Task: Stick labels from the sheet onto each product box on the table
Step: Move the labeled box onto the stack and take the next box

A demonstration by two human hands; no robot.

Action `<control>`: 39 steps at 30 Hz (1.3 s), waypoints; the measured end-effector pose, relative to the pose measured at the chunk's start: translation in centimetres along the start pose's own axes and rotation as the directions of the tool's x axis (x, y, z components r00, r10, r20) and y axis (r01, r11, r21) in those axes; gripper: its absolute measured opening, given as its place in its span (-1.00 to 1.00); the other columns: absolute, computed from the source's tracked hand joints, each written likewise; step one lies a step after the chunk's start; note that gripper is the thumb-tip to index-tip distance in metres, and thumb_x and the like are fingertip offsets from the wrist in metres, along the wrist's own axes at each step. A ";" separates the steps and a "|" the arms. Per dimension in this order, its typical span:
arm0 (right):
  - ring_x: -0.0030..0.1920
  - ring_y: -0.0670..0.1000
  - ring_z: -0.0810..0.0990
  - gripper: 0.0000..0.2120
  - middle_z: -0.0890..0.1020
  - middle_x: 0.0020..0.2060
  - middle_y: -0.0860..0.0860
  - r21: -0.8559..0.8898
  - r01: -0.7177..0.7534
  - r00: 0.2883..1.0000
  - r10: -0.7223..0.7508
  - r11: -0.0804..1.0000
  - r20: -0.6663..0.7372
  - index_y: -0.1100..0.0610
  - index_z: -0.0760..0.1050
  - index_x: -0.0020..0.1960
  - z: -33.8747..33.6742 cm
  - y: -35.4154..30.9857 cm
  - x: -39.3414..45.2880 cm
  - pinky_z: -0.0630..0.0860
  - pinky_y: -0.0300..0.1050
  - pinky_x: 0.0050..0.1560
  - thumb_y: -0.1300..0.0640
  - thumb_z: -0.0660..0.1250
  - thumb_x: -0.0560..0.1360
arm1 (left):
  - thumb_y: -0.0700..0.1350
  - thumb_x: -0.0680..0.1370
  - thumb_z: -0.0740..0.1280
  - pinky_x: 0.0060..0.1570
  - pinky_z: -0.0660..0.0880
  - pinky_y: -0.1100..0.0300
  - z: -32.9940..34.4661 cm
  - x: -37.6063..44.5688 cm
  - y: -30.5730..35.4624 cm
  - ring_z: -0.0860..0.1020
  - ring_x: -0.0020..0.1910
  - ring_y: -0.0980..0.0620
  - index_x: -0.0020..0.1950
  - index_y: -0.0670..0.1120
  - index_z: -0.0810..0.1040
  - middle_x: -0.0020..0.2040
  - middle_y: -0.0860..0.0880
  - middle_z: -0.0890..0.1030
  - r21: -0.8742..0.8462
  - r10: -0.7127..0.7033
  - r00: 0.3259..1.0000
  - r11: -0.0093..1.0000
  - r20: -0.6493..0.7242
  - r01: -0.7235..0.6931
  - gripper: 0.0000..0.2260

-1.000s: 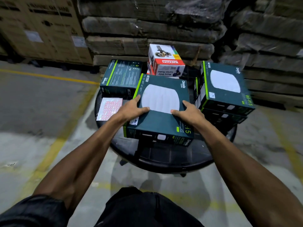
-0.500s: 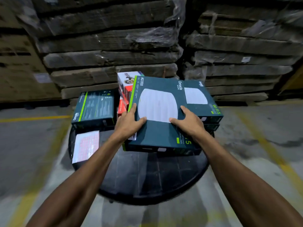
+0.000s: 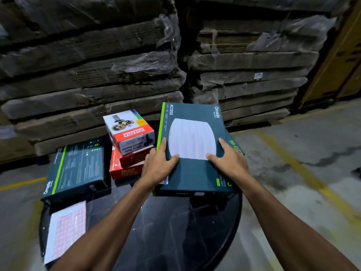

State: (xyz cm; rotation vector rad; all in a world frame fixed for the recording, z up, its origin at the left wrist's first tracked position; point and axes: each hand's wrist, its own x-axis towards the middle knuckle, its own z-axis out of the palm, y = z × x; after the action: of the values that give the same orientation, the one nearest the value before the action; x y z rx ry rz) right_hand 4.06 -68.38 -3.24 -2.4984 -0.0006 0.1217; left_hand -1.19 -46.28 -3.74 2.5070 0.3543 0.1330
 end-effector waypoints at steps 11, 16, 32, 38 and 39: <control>0.40 0.21 0.33 -0.24 0.40 0.41 0.12 -0.038 0.111 0.989 -0.107 0.993 0.105 -0.13 0.11 0.56 -4.7 2.3 14.9 0.33 0.08 0.32 -0.26 0.28 0.43 | 0.23 0.53 0.21 0.23 0.41 -0.03 5.1 10.0 7.1 0.44 0.26 -0.24 0.58 0.05 0.04 0.33 -0.24 0.41 -0.029 -0.166 0.985 0.986 -0.043 0.165 -0.31; 0.39 0.21 0.35 -0.26 0.42 0.41 0.09 -0.027 0.142 0.981 -0.137 0.990 0.139 -0.12 0.18 0.54 -5.5 2.0 19.9 0.36 0.07 0.33 -0.26 0.27 0.41 | 0.28 0.46 0.20 0.22 0.44 -0.08 5.6 13.8 8.5 0.47 0.24 -0.22 0.54 0.04 0.12 0.35 -0.19 0.44 -0.077 -0.246 0.969 0.967 -0.012 0.244 -0.29; 0.38 0.24 0.31 -0.49 0.23 0.45 0.13 -0.179 0.247 0.959 -0.212 0.952 0.190 -0.07 0.20 0.51 -2.5 5.9 18.2 0.33 0.14 0.30 -0.18 0.09 0.60 | 0.15 0.58 0.27 0.44 0.15 0.06 11.4 5.1 7.1 0.07 0.55 0.01 0.55 0.04 0.22 0.60 0.01 -0.11 -0.105 -0.063 0.993 0.993 -0.098 0.053 -0.43; 0.39 0.25 0.27 -0.49 0.18 0.47 0.15 -0.213 0.228 0.966 -0.194 0.950 0.169 -0.05 0.15 0.54 -2.6 6.5 16.0 0.29 0.14 0.31 -0.16 0.04 0.63 | 0.10 0.57 0.31 0.46 0.18 0.06 11.0 4.8 6.1 0.06 0.56 0.02 0.57 0.04 0.18 0.60 0.00 -0.14 -0.036 0.016 0.997 0.999 -0.080 -0.019 -0.39; 0.39 0.25 0.26 -0.49 0.17 0.47 0.15 -0.213 0.226 0.967 -0.192 0.951 0.167 -0.05 0.14 0.54 -2.6 6.5 15.7 0.29 0.15 0.31 -0.16 0.03 0.63 | 0.10 0.57 0.31 0.45 0.20 0.05 10.9 4.8 6.0 0.06 0.56 0.01 0.57 0.05 0.17 0.60 0.01 -0.14 -0.027 0.020 0.997 0.999 -0.072 -0.021 -0.39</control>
State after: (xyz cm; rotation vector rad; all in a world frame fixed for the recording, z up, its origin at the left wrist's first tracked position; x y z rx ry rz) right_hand 19.77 -74.69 -6.49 -2.6957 -0.3597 0.2250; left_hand 6.69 -55.63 -9.16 2.4840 0.3535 0.2345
